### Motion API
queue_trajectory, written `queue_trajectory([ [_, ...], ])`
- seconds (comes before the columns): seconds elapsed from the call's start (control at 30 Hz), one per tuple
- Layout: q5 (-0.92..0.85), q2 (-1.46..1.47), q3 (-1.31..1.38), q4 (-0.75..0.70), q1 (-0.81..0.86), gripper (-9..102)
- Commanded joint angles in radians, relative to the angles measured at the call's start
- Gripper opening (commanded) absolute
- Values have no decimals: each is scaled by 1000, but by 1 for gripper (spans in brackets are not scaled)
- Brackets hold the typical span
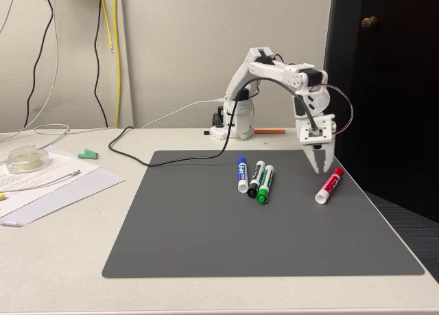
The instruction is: Pick up the red marker.
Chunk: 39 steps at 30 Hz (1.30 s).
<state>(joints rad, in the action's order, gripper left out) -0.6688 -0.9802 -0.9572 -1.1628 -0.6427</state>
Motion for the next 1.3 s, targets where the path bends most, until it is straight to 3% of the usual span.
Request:
queue_trajectory([
  [0.0,25,-3,40,28,-20,8],
  [0.23,37,103,216,-84,-20,19],
  [0.5,38,117,225,-101,-5,24],
  [0.87,-64,147,227,-114,15,25],
  [1.27,-58,201,227,-87,17,25],
])
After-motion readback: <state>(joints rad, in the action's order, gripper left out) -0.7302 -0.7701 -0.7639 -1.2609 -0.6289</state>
